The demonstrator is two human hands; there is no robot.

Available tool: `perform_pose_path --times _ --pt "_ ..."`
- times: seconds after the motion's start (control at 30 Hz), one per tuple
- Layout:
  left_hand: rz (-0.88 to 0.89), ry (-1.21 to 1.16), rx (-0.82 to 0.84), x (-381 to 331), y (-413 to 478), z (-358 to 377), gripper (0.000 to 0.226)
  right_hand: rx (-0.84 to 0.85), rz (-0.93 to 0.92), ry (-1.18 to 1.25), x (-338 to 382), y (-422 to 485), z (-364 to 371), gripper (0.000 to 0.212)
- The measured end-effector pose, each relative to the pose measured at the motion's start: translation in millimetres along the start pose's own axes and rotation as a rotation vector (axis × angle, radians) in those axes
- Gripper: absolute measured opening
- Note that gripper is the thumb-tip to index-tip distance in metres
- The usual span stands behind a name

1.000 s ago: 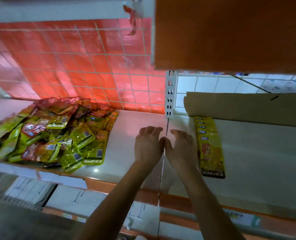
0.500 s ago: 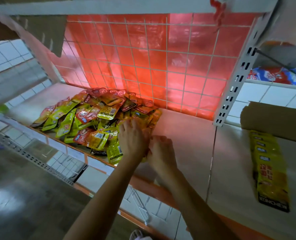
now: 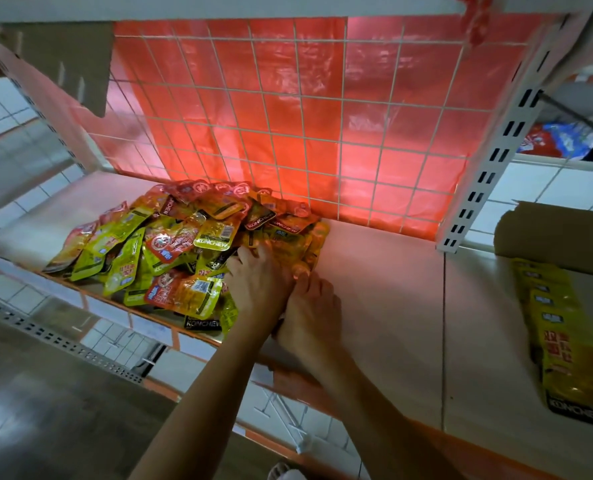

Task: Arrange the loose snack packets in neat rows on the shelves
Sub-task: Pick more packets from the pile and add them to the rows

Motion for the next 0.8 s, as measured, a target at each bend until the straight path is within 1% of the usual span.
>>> perform_pose_path --times 0.13,0.2,0.3,0.33,0.4,0.5,0.57,0.67,0.73,0.8 --pt "0.056 0.016 0.015 -4 -9 -4 0.053 0.0 0.019 -0.019 -9 -4 -8 0.068" --pt "0.091 -0.034 0.031 -7 -15 -6 0.053 0.006 0.021 -0.008 -11 -8 -13 0.058" --pt "0.168 -0.224 0.041 -15 -23 -12 0.055 -0.057 0.033 0.005 -23 -16 -32 0.033" --pt "0.165 -0.315 0.045 -16 -24 -15 0.054 -0.069 0.064 0.029 -32 -18 -39 0.028" --pt "0.115 -0.491 0.084 -18 -27 -18 0.049 -0.08 0.179 0.148 -54 -24 -53 0.026" --pt "0.043 -0.786 0.22 -24 -40 -14 0.045 -0.206 0.336 0.409 -83 -36 -69 0.026" --pt "-0.05 -0.971 0.37 -34 -50 -8 0.041 -0.299 0.399 0.547 -96 -46 -75 0.026" --pt "-0.14 -1.122 0.556 -51 -63 4 0.047 -0.386 0.454 0.703 -112 -60 -82 0.023" --pt "-0.15 -1.207 0.639 -62 -75 7 0.049 -0.43 0.484 0.764 -124 -70 -86 0.023" --pt "-0.155 -1.253 0.696 -71 -87 11 0.045 -0.468 0.495 0.789 -136 -79 -90 0.019"
Point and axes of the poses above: each hand's wrist, its own y-axis towards the middle knuckle, its own z-axis out of the palm, x = y × z, the point moved 2 cm from there along y, towards the middle knuckle, and after that the axes turned 14 degrees about -z, right-handed, at the moved point
